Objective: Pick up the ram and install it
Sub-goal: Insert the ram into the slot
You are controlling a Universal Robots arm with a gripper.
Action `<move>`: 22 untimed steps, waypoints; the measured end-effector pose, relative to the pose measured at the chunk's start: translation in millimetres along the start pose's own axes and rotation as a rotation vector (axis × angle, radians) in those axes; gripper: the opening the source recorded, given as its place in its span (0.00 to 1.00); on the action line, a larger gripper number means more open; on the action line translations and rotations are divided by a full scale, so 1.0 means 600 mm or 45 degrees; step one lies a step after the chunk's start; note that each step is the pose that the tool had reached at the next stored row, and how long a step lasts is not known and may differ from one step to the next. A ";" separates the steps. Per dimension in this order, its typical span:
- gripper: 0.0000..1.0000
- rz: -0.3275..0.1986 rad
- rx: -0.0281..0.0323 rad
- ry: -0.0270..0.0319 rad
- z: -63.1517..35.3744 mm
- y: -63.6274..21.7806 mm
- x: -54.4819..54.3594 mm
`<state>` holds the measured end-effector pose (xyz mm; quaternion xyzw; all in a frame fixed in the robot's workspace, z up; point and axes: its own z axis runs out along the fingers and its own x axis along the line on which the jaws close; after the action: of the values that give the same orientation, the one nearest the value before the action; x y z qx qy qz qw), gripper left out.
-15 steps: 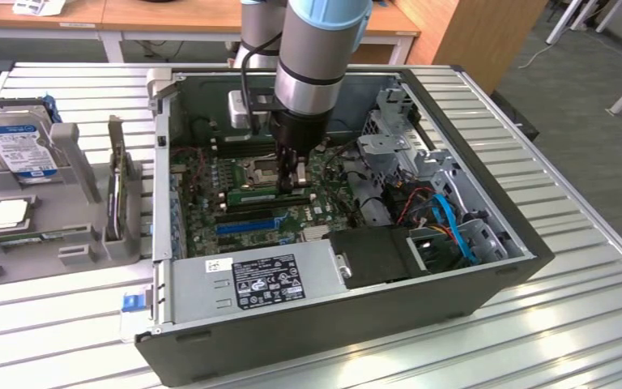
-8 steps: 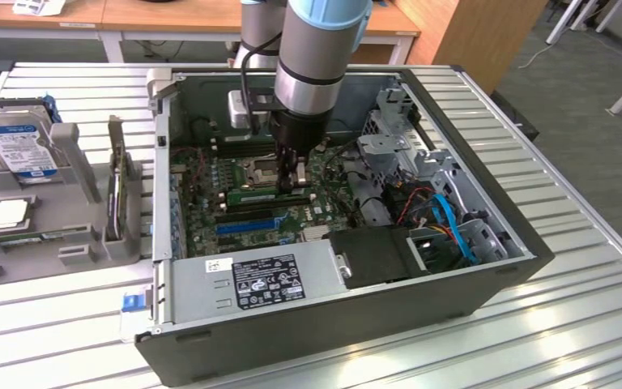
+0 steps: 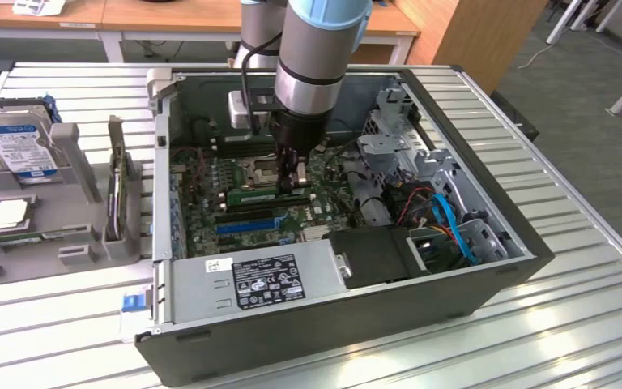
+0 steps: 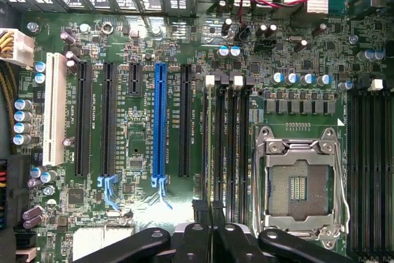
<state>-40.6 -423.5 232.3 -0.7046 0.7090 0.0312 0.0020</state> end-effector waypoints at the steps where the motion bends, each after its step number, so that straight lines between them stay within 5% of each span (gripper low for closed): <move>1: 0.12 0.000 0.0000 0.0000 0.000 0.000 0.000; 22: 0.12 0.000 0.0000 -0.0003 0.005 0.000 0.000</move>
<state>-40.7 -423.1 229.4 -0.7045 0.7090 0.0312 0.0021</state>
